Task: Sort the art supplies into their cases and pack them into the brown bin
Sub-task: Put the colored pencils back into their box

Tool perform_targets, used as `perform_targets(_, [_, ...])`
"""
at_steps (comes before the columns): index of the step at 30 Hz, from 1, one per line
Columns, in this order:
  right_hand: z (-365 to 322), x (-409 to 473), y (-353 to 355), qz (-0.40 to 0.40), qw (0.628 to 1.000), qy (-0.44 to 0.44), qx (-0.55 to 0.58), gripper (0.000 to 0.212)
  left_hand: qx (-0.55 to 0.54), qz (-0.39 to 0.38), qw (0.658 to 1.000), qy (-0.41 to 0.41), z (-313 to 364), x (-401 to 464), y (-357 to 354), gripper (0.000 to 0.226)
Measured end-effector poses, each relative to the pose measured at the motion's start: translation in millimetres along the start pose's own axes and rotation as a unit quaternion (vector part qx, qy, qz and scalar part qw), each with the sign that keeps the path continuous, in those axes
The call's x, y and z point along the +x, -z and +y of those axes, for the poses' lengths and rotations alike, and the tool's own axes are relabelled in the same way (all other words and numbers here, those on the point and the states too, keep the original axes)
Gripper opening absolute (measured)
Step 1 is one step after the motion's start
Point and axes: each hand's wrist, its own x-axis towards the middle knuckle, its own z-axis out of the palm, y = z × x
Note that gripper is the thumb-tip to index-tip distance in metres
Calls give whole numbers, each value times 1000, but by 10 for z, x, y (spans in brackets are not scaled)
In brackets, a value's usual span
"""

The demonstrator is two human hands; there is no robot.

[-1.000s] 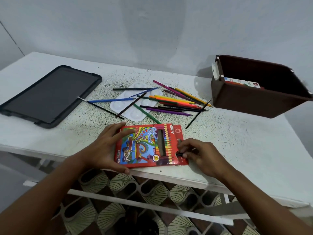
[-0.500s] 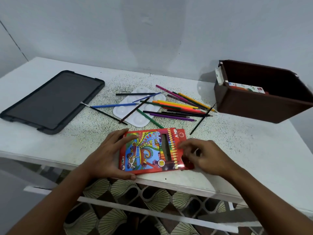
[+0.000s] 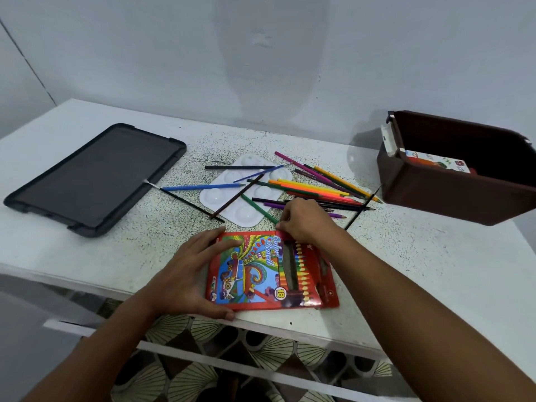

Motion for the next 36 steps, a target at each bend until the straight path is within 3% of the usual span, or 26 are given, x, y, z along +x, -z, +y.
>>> perform_targets(9, [-12,55,10,3,1000,2,19,16,1,7,1000,2,-9,11,9,111])
perform_targets(16, [83,-215,330,149,975,76,147,14,-11,16,1000,3,2,16,7,110])
perform_targets(19, [367,-385,505,158,977,102,106,17,-10,20,1000,6,2,22,-1,111])
perform_targets(22, [807,-591,575,144,983,109,24,12,-6,25,1000,12,-6,17,-13,110])
perform_targets(27, [1419,-1019,558,52,994,26,-96,16,-9,30,999,14,10,21,-10,107])
perform_targets(30, [1536,-1170,520,28,996,24,-76,30,-9,27,999,17,28,21,-12,106])
perform_targets(36, [1364,-1118,253,7,995,101,-7,43,-1,23,999,26,29,23,-10,107])
